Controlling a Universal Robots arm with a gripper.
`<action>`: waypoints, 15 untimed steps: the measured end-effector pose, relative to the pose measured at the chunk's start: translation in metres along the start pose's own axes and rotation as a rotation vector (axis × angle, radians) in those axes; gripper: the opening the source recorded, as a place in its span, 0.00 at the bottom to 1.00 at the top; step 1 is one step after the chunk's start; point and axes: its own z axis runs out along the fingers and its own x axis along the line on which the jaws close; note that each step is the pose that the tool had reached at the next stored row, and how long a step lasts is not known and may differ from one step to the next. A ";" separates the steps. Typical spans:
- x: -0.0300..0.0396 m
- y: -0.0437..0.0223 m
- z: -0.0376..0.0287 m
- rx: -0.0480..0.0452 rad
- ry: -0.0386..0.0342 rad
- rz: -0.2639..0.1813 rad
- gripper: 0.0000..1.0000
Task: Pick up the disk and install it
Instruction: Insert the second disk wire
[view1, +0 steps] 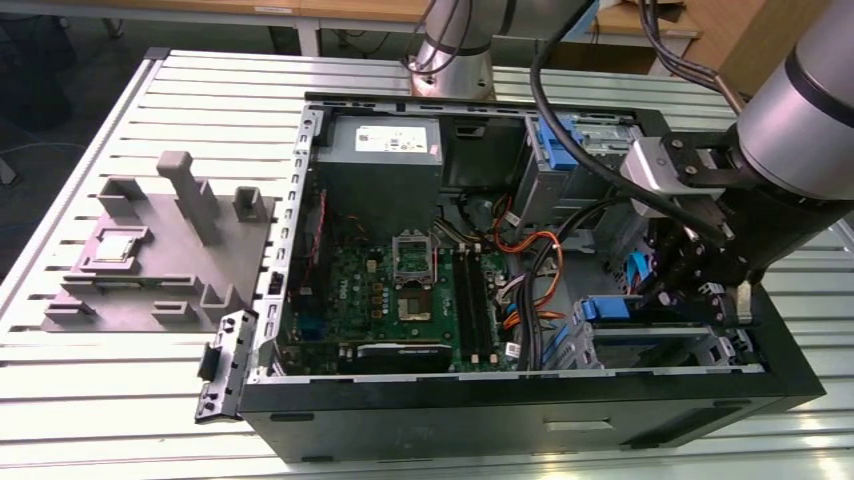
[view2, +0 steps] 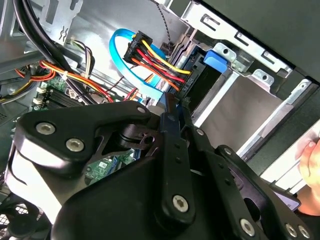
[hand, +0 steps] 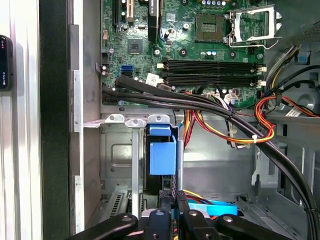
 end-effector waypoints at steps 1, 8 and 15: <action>0.0000 0.0000 0.0000 0.0001 -0.0001 0.000 0.16; -0.0006 -0.0004 -0.0087 0.0000 -0.0003 0.000 0.23; -0.0015 -0.0009 -0.0232 -0.0012 -0.0004 0.000 0.22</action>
